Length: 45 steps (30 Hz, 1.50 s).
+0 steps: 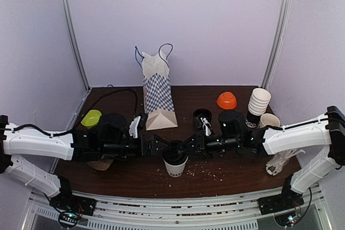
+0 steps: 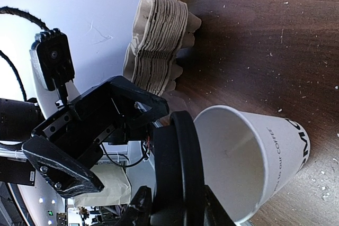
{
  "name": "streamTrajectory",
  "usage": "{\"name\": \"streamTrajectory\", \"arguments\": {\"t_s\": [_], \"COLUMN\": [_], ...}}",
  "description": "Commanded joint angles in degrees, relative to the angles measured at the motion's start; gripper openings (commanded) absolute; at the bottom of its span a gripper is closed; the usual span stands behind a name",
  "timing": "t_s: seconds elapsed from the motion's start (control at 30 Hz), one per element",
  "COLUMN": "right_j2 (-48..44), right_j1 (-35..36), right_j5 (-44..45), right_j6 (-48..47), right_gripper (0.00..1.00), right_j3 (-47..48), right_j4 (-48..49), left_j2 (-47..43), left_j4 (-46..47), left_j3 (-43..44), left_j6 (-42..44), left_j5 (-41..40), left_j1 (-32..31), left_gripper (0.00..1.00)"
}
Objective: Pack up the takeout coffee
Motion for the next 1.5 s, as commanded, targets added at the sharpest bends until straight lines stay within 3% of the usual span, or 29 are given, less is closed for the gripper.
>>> {"name": "streamTrajectory", "arguments": {"t_s": [0.0, 1.47], "right_j2": [0.81, 1.92], "right_j1": [-0.54, -0.89], "right_j5": [0.65, -2.82], "right_j6": [0.91, 7.11], "right_gripper": [0.19, 0.18], "right_j3": [-0.79, -4.19], "right_j4": [2.19, 10.92], "left_j2": [1.66, 6.43], "left_j4": [3.15, 3.17], "left_j3": [-0.43, 2.66], "left_j6": [-0.49, 1.14], "left_j5": [1.65, 3.99], "left_j1": [0.59, 1.02], "left_gripper": [0.97, 0.98]}}
